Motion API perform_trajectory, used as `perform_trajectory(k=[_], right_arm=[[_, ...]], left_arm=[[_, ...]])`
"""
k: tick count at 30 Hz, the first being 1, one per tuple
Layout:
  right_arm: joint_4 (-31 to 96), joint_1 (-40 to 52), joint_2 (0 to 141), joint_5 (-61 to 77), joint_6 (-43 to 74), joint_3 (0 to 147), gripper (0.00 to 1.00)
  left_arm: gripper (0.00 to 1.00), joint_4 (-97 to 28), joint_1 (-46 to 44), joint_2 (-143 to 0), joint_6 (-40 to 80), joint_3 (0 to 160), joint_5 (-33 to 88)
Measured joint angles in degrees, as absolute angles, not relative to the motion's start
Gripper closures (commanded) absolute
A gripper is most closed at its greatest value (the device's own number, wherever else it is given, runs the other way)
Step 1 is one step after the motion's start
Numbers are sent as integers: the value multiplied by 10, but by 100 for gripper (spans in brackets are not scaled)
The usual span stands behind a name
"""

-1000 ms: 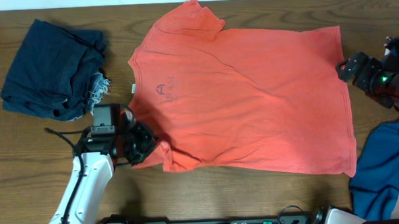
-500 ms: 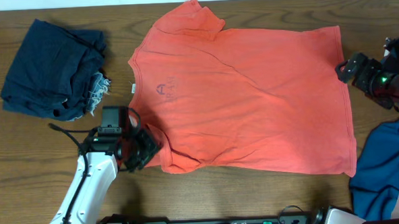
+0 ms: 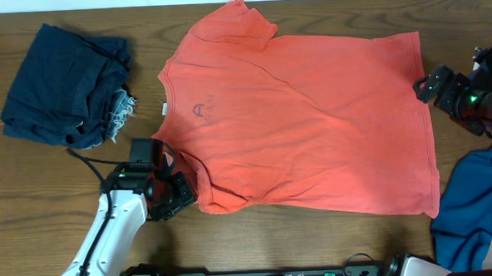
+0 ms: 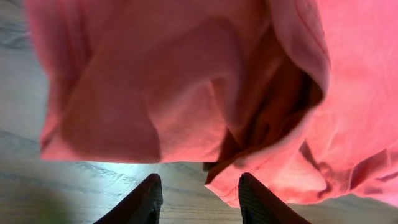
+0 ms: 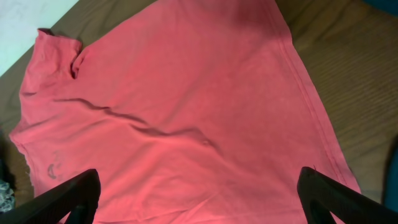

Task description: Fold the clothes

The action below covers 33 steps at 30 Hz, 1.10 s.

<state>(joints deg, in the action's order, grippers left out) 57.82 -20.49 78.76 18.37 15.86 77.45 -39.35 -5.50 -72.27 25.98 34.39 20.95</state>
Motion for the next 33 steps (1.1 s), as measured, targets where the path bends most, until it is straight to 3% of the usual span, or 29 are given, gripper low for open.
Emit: perform_trajectory(k=[10, 17, 27, 33], right_arm=[[580, -205, 788, 184, 159, 775, 1], [580, -205, 788, 183, 159, 775, 1], [580, -205, 788, 183, 159, 775, 1], [580, -205, 788, 183, 159, 775, 1]], left_arm=[[58, -355, -164, -748, 240, 343, 204], [94, -354, -166, -757, 242, 343, 193], [94, -349, -166, -757, 242, 369, 239], [94, -280, -166, -757, 243, 398, 255]])
